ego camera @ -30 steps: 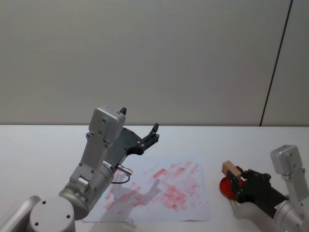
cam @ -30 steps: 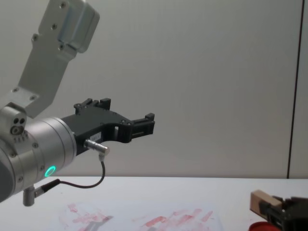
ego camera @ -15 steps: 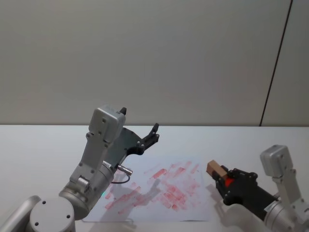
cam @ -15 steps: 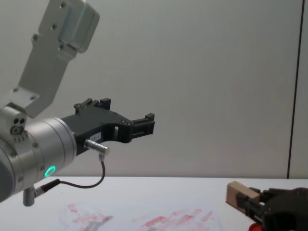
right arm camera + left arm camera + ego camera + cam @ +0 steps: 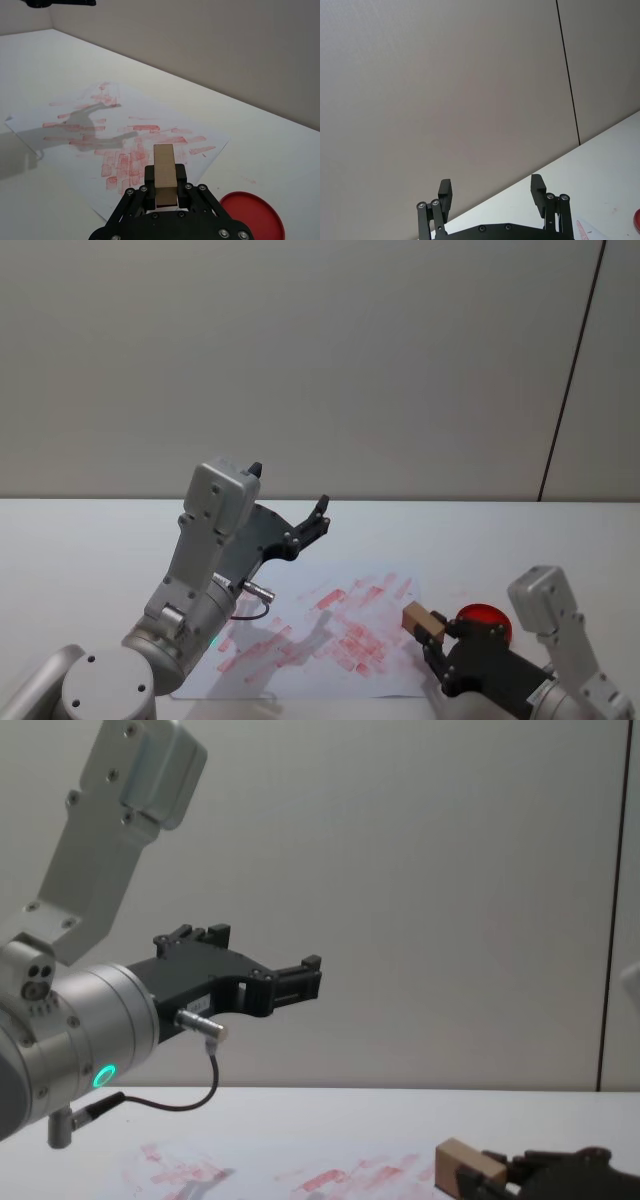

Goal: Use the one hand to pick up the stamp and affix it onto the A4 paper.

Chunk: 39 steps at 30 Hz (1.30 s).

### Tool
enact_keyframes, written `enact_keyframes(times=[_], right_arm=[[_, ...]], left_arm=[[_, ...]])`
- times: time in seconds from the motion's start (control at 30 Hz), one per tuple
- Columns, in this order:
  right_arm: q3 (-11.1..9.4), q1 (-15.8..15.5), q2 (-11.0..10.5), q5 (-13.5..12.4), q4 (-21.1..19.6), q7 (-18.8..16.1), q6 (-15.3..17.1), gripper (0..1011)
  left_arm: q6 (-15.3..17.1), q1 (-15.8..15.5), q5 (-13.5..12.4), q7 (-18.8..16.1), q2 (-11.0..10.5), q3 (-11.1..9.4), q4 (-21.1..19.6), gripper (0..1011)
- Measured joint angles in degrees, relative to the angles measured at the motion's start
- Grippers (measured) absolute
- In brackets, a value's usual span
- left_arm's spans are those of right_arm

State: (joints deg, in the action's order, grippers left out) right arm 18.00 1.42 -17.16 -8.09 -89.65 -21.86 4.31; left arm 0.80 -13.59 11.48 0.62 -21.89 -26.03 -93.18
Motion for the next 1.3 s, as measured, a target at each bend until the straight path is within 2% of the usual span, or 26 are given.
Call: enact_keyframes(times=[0.63,1.3], right_arm=[[1.07,-0.79,-0.29,3.11,1.83,-1.07,0.95,216],[1.2,-0.57,-0.45,3.62,2.32,-1.42,2.33,216]], left_arm=[[0.0,0.0,0.0,0.0,0.0,0.0,0.0,1002],[0.0,0.0,0.0,0.0,0.0,0.0,0.0,1003]])
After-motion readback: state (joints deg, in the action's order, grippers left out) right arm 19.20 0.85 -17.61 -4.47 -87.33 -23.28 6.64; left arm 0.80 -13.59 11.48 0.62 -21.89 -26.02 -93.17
